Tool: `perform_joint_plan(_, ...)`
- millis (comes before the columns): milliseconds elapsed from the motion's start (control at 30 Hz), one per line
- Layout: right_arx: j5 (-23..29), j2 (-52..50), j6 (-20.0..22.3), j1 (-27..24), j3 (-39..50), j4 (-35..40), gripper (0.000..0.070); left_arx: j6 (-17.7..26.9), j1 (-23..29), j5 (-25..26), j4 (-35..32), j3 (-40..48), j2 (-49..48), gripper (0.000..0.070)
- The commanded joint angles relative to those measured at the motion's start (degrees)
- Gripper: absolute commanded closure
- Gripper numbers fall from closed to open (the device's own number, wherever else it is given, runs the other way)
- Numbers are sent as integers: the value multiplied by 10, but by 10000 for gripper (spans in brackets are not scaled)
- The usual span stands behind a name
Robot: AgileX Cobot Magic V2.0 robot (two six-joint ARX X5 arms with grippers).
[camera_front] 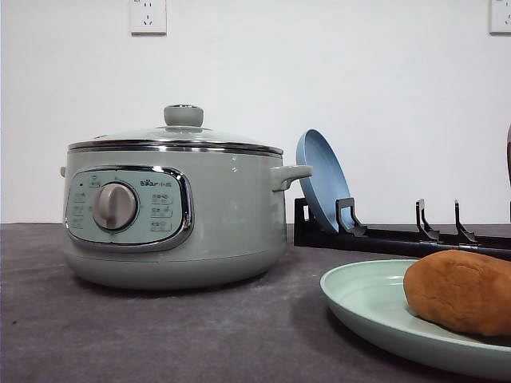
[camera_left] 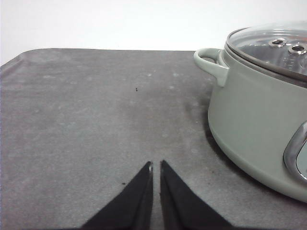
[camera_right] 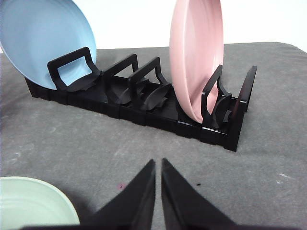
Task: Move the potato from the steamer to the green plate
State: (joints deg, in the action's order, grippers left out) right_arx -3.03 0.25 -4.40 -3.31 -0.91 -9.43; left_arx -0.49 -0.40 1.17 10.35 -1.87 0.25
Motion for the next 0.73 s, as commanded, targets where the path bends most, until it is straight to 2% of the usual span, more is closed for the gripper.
perform_joint_plan(0,0,0,4,2,3,5,690,9,0,-3,4,12,-1,678)
perform_joint_plan(700,1,0,3,2,3,5,690,9,0,-3,4,12,-1,678)
